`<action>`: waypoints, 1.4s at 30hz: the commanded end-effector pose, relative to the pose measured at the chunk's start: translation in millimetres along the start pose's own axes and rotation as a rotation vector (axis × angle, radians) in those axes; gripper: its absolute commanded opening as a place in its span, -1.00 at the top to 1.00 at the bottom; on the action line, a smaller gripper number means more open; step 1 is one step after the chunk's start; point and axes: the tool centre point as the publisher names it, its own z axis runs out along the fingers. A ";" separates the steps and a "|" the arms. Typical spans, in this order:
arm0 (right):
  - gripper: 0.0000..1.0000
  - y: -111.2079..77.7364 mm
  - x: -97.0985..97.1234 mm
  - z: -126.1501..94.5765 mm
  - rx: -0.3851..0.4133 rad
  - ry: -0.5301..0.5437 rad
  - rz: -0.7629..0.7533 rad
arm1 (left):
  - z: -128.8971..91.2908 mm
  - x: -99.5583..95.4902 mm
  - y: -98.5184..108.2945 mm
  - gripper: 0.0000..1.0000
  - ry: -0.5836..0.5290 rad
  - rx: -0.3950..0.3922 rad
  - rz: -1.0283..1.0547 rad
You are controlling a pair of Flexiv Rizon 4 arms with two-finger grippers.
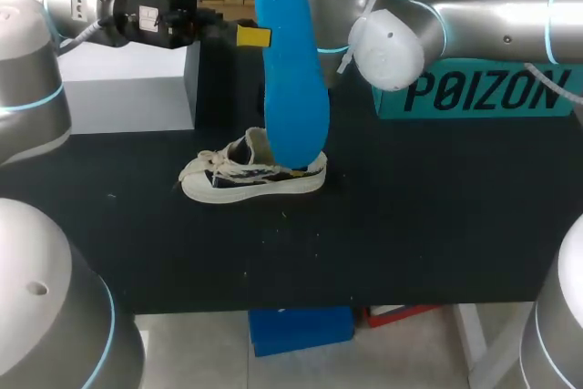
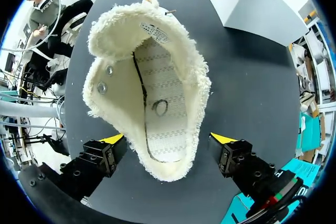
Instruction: Take the shoe out of the shoebox, open the shoe tongue, remove and reinsert the insole, then place the shoe into the shoebox
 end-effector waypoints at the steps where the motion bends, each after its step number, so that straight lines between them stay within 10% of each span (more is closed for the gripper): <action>1: -1.00 0.6 0.1 2.4 0.000 0.003 -0.001 | 1.5 -0.6 1.2 1.00 -0.003 0.002 0.002; 9: -1.00 -4.9 2.2 0.8 -0.040 -0.004 -0.001 | 1.5 -0.6 1.2 1.00 -0.003 0.002 0.002; 42: -1.00 -28.6 -2.2 19.6 -0.620 -0.063 0.001 | 1.5 -0.6 1.2 1.00 -0.003 0.002 0.002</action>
